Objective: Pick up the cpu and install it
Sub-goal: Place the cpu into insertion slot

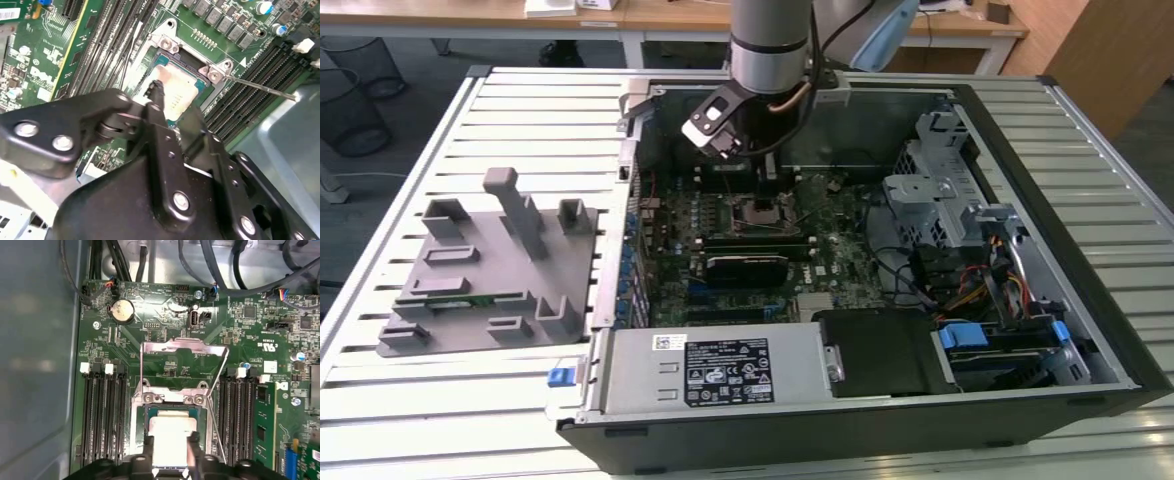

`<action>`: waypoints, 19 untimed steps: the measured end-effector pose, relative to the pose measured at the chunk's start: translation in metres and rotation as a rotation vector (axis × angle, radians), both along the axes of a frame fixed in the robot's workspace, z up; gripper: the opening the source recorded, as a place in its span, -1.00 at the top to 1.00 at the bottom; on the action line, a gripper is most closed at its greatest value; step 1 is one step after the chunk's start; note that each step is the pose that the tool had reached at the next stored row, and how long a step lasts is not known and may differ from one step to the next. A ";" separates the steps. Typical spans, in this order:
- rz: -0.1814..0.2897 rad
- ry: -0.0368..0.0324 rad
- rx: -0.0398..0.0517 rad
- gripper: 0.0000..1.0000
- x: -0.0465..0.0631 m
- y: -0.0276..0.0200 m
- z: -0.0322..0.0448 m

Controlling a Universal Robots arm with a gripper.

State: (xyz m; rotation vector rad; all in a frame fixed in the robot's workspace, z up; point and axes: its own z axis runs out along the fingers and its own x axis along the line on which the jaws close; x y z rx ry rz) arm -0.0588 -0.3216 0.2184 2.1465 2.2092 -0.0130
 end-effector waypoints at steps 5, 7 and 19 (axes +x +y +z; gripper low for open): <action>0.000 0.0026 -0.0003 0.60 0.000 0.0000 0.0088; 0.000 0.0036 -0.0006 0.72 0.000 0.0000 0.0111; 0.000 0.0079 -0.0035 0.79 0.001 0.0001 0.0236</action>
